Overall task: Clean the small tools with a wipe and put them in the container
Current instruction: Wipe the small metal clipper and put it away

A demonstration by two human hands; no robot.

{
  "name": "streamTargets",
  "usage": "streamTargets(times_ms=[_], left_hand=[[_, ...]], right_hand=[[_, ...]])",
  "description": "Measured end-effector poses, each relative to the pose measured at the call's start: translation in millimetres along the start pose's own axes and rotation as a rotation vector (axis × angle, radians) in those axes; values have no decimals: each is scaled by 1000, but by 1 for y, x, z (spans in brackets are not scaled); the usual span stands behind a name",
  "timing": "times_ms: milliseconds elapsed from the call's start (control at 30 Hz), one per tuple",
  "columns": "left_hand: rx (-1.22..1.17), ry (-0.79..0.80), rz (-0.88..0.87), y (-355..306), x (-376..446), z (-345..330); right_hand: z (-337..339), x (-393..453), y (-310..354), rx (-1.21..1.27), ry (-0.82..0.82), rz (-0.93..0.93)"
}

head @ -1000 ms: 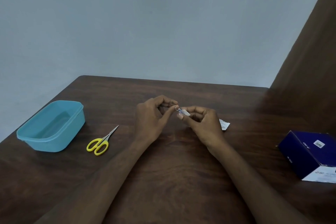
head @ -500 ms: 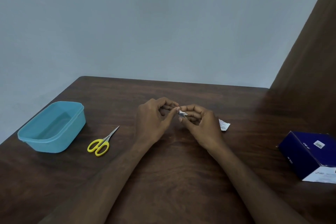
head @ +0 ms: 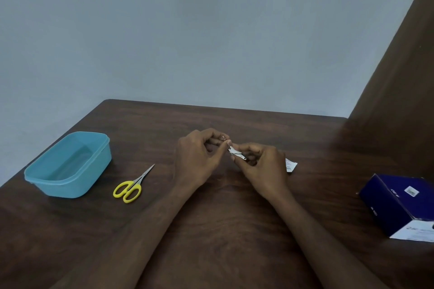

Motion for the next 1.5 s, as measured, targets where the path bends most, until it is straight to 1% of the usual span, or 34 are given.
streamTargets(times_ms=[100, 133, 200, 267, 467, 633, 700, 800, 833, 933, 967, 1033, 1167, 1200, 1300, 1433, 1500], left_hand=[[10, 5, 13, 1, 1, -1], [2, 9, 12, 0, 1, -1], [-22, 13, 19, -2, 1, 0], [-24, 21, 22, -2, 1, 1], [-34, 25, 22, -2, 1, 0], [-32, 38, 21, -4, 2, 3], [-26, 49, 14, -5, 2, 2], [-10, 62, 34, -3, 2, 1], [-15, 65, 38, -2, 2, 1], [-46, 52, 15, -2, 2, 2], [-48, 49, 5, -4, 3, 3], [-54, 53, 7, -5, 3, 3], [-86, 52, 33, -2, 2, 0], [-99, 53, 35, -2, 2, 0], [-143, 65, 41, -5, 3, 2], [-198, 126, 35, -3, 4, 1], [-284, 169, 29, -2, 4, 0]], right_hand=[[4, 3, -6, 23, -71, -34], [4, 4, -7, 35, -60, -37], [0, 2, -4, 54, 17, -31], [-2, 0, -2, 16, 49, 4], [4, 3, -6, 46, -54, -42], [-3, 0, -3, 26, 76, -19], [-1, 0, -2, 29, 45, -25], [4, 2, -6, 32, -48, -57], [4, 3, -7, 41, -37, -65], [-1, 0, -3, 58, 96, -48], [-2, 0, -2, 44, 114, -33], [-1, 0, 0, 36, 97, -30], [4, 2, -6, 40, -25, -73], [4, 2, -6, 49, -13, -79], [-2, 1, -3, 106, 136, -79], [-3, 4, -3, 219, 217, -102], [-1, 5, -4, 283, 255, -140]])
Point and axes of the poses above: each hand's wrist, its own x-axis towards the middle knuckle, its own z-axis out of the back of the hand, y = z × x, the point moved 3 cm from there along x, towards the middle knuckle, and after that the axes turned 14 degrees about -z, right-handed, at the moved point
